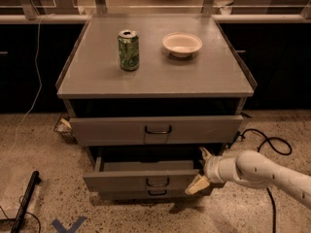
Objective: Open middle drawer
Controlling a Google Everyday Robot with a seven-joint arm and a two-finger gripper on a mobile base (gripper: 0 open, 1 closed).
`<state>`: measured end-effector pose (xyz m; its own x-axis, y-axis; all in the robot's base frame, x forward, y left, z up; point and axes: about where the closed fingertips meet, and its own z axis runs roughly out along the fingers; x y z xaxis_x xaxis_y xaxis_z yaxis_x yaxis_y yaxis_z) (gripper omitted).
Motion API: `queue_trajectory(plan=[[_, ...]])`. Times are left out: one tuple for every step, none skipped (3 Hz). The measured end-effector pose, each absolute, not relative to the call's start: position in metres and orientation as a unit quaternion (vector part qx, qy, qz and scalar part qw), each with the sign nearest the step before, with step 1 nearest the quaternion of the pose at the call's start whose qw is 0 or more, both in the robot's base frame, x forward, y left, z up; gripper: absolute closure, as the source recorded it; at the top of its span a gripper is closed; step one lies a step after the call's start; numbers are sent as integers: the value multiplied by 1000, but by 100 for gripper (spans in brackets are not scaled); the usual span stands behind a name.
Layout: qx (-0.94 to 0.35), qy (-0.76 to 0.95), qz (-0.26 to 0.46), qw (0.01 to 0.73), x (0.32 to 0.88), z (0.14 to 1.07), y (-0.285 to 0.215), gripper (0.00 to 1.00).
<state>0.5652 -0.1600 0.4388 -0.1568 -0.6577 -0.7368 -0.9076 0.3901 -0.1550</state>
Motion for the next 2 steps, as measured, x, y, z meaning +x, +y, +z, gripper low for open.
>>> queue_trajectory(plan=[[-535,742,170,368,563,420,-150,0],[-536,745,174,356,559,405,-146,0]])
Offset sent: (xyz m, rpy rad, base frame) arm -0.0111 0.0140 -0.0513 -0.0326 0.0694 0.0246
